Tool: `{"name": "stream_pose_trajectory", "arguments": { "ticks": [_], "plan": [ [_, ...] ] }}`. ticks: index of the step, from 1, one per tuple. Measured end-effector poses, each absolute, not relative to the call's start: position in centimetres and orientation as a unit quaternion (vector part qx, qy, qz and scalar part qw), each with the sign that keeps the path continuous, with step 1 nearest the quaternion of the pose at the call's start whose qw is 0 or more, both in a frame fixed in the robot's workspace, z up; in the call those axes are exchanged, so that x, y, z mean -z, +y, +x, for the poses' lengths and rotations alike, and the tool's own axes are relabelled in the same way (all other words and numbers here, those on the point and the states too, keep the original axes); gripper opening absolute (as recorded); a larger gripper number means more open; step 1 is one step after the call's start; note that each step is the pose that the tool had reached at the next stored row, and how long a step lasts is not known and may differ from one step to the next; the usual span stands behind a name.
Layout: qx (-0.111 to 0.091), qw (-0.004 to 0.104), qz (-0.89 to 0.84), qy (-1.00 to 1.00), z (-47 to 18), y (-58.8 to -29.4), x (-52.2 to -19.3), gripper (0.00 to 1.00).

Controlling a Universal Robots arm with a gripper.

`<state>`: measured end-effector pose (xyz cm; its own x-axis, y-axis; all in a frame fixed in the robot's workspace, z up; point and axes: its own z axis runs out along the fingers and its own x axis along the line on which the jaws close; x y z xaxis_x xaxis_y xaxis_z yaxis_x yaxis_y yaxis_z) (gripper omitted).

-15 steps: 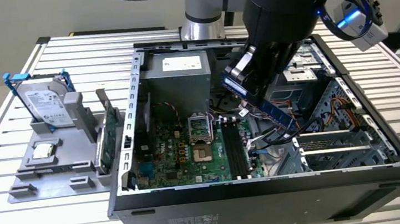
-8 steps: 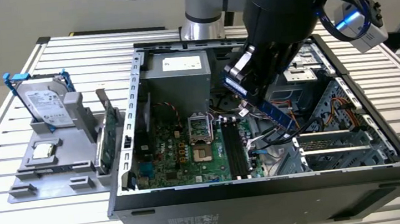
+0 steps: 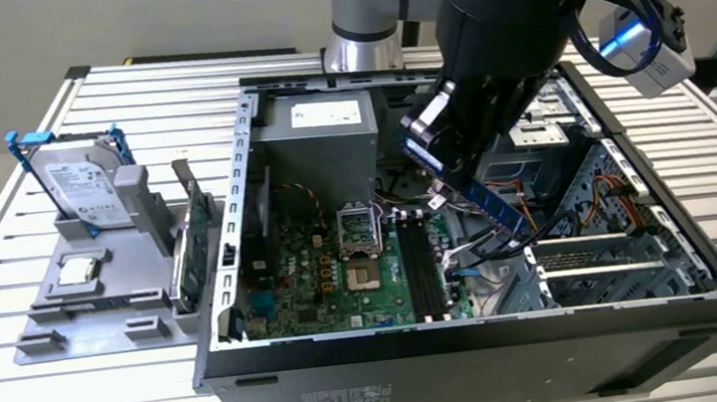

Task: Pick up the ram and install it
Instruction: 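Insert the ram into the slot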

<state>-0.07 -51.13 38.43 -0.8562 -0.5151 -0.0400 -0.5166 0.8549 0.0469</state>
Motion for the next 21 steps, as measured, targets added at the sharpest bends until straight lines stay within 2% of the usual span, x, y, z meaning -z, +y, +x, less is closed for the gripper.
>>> {"name": "stream_pose_trajectory", "arguments": {
  "ticks": [21],
  "plan": [
    [-0.027, 0.015, -0.214, 0.976, -0.04, -51.12, -38.31, 0.00]
  ]
}}
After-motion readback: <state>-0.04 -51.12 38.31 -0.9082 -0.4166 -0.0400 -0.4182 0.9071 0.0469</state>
